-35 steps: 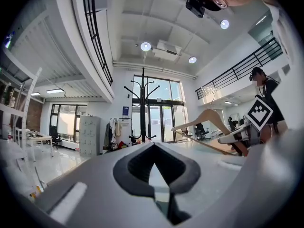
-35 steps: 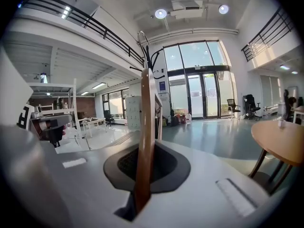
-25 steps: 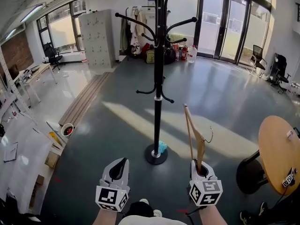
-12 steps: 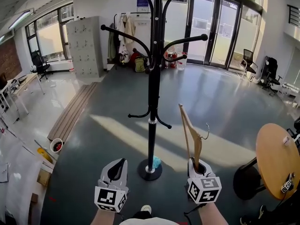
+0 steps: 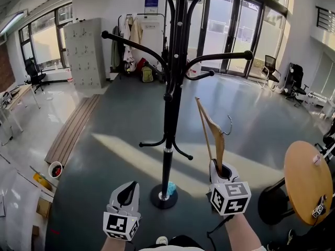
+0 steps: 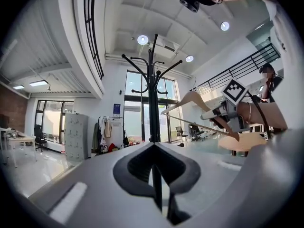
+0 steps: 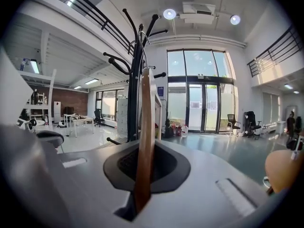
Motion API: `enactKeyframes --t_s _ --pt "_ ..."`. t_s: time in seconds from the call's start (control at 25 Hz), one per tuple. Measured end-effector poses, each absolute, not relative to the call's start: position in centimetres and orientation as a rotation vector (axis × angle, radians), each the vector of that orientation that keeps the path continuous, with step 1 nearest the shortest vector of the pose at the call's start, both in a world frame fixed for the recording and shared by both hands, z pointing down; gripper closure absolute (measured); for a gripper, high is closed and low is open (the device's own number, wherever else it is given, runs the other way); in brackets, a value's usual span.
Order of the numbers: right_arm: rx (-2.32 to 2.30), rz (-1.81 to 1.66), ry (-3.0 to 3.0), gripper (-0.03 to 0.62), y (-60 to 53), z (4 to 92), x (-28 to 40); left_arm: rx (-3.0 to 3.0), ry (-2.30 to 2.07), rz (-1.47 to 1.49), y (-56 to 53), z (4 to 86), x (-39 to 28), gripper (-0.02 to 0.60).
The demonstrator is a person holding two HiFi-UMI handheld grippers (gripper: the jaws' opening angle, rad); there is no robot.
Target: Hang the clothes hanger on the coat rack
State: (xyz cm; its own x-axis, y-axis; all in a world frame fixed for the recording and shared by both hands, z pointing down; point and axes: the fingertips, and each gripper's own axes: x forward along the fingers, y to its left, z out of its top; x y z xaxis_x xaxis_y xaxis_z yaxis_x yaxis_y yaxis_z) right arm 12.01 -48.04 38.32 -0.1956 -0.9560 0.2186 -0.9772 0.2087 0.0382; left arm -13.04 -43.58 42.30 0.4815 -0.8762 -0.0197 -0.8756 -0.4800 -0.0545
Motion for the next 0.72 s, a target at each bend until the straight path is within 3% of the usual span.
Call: enactKeyframes --t_s 0.72 --pt "1.659 0.204 -2.382 0.566 -65.2 34.9 9.2 -2.57 1.7 -0.03 -52.6 41.6 -13.2 0.581"
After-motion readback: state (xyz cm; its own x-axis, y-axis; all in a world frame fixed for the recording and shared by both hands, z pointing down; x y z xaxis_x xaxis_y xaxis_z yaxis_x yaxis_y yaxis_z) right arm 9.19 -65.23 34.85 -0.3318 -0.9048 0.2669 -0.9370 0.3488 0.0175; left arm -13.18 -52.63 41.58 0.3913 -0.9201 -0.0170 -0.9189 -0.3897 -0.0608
